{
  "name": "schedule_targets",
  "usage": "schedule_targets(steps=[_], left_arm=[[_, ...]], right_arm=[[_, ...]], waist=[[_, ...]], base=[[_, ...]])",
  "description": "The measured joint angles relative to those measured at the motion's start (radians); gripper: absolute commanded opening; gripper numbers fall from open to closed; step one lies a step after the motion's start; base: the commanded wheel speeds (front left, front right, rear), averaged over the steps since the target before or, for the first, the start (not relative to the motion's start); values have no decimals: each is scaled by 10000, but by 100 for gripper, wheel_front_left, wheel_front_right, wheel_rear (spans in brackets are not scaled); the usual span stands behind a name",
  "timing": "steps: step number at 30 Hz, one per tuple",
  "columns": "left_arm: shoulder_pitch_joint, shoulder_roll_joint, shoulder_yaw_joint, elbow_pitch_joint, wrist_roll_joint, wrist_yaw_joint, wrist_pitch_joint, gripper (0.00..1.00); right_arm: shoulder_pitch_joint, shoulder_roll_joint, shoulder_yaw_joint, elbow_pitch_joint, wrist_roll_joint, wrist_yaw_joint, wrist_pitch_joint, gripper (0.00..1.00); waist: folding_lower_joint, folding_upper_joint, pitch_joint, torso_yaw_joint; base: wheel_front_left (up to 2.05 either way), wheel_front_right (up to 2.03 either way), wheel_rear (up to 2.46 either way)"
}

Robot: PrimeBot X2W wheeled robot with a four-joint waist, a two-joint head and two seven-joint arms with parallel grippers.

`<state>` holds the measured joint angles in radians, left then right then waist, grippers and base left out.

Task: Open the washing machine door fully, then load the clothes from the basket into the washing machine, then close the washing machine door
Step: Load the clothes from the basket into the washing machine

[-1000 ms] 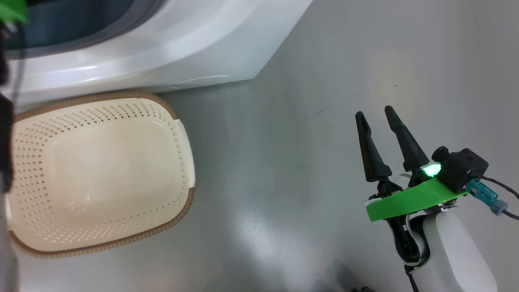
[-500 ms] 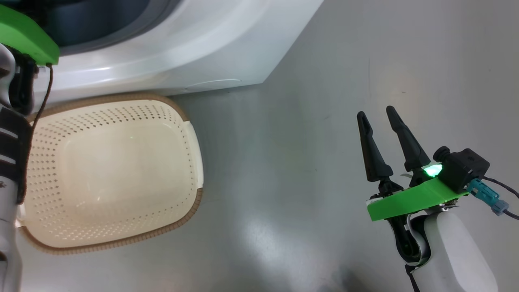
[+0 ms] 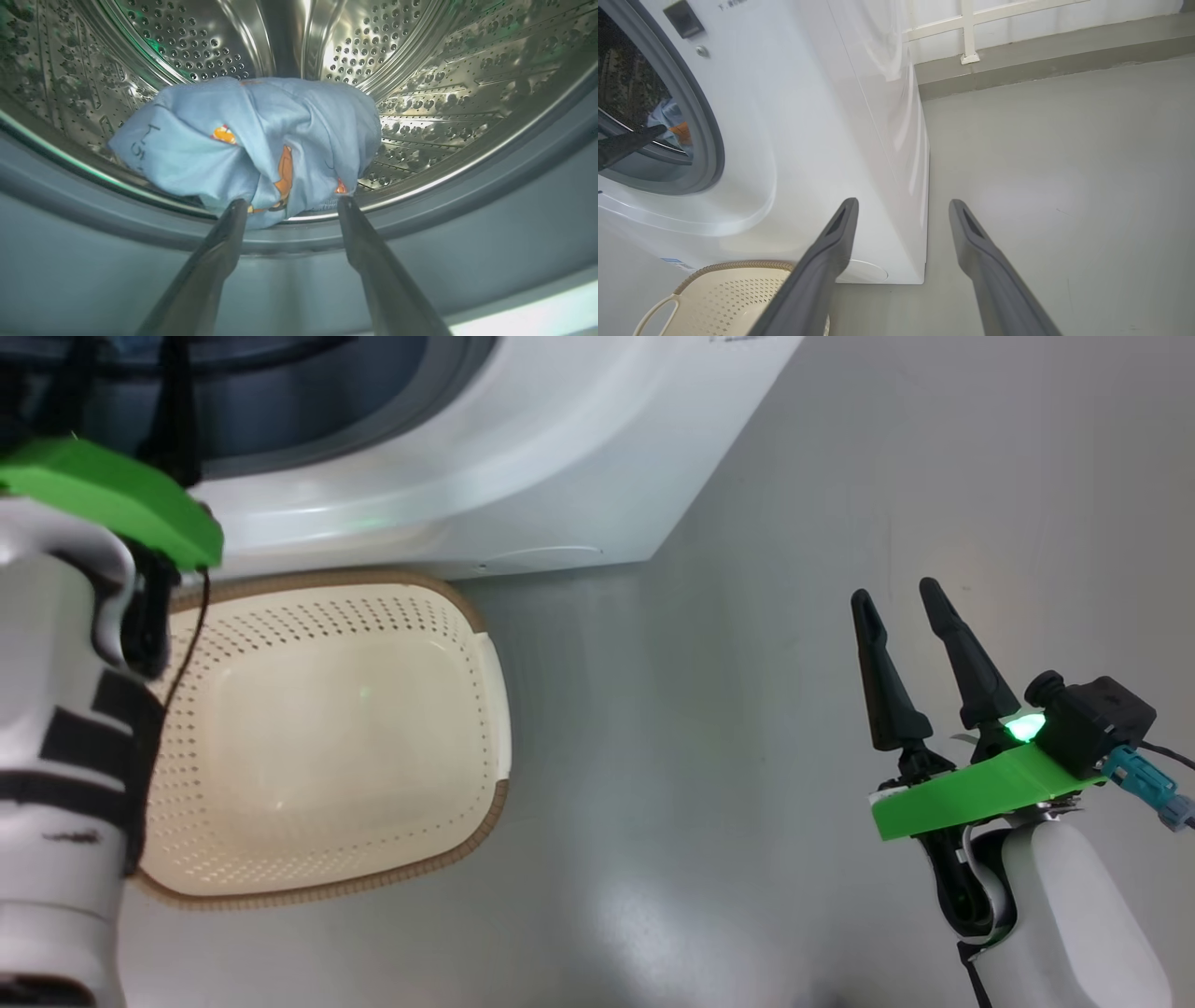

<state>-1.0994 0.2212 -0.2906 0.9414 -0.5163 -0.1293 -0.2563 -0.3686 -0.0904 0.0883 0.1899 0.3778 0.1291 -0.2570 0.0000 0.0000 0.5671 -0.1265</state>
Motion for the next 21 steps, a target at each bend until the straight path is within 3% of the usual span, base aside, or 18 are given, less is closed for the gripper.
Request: schedule_targets(steps=[7,21], left_arm=[[1513,-161,669,-1003,255,0,0,100],[4728,-736,1894,-2932,1877,0,8,100]], right_arm=[[337,-188,-25,94,-67,0,0,100],[1481,-627,-140,378,-65,0,2,100]], waist=[[0,0,-571,287],[0,0,-2191,832]], base=[[0,0,0],[0,0,0]])
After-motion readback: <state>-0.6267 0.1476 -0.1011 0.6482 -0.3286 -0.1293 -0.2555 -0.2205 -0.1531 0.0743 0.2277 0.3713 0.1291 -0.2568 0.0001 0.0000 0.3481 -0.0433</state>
